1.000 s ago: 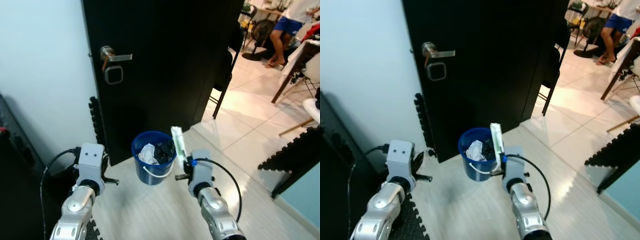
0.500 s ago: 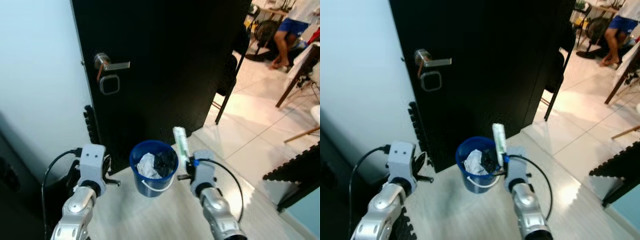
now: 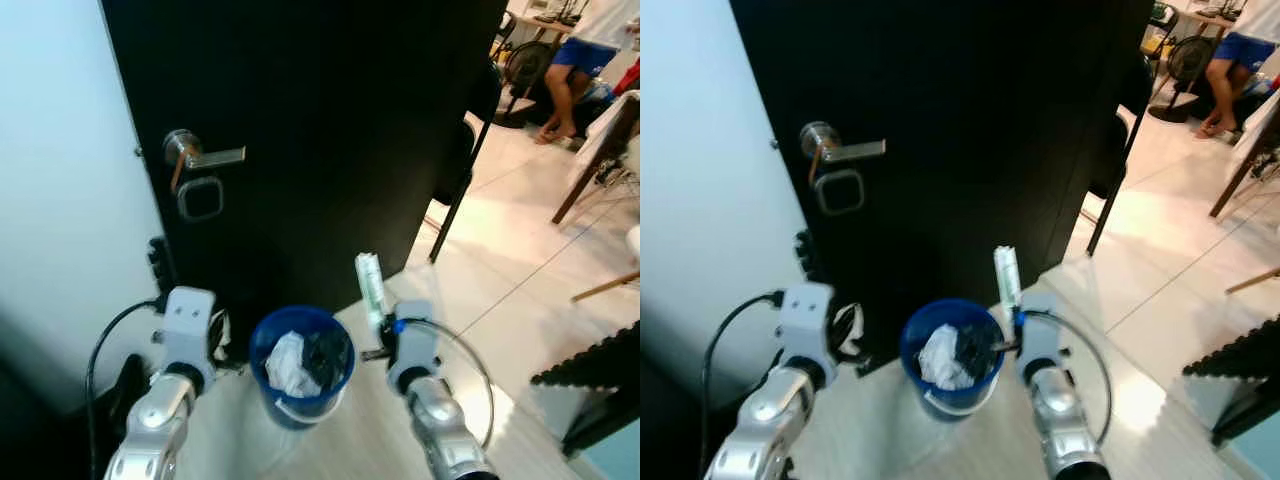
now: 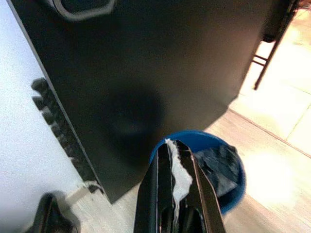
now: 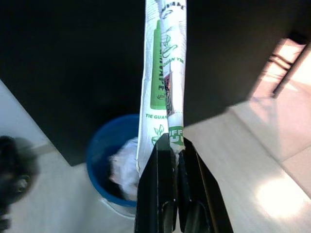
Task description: Clean up the room
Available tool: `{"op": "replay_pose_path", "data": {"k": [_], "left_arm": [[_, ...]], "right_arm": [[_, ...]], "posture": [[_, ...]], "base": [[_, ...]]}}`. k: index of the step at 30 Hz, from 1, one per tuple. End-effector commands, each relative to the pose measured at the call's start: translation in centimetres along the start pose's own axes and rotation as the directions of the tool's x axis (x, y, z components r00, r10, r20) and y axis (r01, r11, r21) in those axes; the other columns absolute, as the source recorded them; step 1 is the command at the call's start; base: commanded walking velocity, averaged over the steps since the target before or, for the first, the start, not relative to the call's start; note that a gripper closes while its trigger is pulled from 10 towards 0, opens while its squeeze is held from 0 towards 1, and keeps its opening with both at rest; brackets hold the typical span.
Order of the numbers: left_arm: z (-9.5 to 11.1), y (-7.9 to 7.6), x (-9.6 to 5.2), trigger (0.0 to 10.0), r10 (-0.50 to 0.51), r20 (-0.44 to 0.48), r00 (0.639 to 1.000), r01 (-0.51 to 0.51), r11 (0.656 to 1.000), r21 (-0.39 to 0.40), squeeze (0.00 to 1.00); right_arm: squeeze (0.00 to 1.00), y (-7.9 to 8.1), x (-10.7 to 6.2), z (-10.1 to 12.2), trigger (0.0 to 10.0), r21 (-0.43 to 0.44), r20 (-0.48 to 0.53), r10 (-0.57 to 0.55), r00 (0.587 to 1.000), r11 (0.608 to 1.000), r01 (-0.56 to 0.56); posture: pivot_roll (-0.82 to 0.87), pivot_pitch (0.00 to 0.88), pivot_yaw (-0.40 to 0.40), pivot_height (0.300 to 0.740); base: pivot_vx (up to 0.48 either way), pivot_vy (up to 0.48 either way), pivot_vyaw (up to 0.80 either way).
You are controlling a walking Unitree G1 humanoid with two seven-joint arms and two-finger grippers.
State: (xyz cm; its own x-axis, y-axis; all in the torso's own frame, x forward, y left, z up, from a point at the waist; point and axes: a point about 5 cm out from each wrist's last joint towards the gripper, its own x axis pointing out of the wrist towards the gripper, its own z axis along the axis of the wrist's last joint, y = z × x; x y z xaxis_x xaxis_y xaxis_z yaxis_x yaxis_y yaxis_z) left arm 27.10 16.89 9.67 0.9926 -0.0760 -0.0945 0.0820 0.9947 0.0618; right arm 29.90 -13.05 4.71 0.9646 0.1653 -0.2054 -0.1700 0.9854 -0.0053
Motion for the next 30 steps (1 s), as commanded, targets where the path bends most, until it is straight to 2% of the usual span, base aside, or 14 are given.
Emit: {"op": "replay_pose_path", "data": {"k": [1,23,26,28,30], "left_arm": [[-0.1,-0.3,0.0,10.0,-0.015,-0.008,1.000,0.015,1.000,0.003,0.00],[-0.1,-0.3,0.1,10.0,-0.029,-0.015,0.999,0.029,1.000,-0.002,0.00],[-0.8,-1.1,0.1,10.0,-0.076,-0.060,0.995,0.078,0.996,0.034,0.00],[-0.8,-1.1,0.1,10.0,-0.076,-0.060,0.995,0.078,0.996,0.034,0.00],[-1.3,-1.6,0.1,10.0,-0.106,-0.077,0.991,0.111,0.992,0.059,0.00]], "right_arm": [[0.00,-0.9,-0.4,-0.6,10.0,-0.001,-0.020,-0.027,0.999,1.000,0.027],[0.00,-0.9,-0.3,-0.7,10.0,0.000,-0.026,-0.028,0.999,1.000,0.028],[0.00,-0.7,-0.3,-1.5,10.0,-0.022,-0.084,0.005,0.996,1.000,-0.007],[0.00,-0.7,-0.3,-1.5,10.0,-0.022,-0.084,0.005,0.996,1.000,-0.007],[0.00,-0.5,-0.3,-2.5,10.0,-0.092,-0.172,0.037,0.984,0.994,-0.053]], "posture": [[0.13,0.059,-0.067,0.740],[0.13,0.063,-0.064,0.740],[0.12,0.082,-0.063,0.740],[0.12,0.082,-0.063,0.740],[0.10,0.114,-0.060,0.740]], "base": [[0.412,0.000,0.00],[0.407,0.000,0.00],[0.000,0.000,0.00],[0.000,0.000,0.00],[0.000,0.000,0.00]]}}
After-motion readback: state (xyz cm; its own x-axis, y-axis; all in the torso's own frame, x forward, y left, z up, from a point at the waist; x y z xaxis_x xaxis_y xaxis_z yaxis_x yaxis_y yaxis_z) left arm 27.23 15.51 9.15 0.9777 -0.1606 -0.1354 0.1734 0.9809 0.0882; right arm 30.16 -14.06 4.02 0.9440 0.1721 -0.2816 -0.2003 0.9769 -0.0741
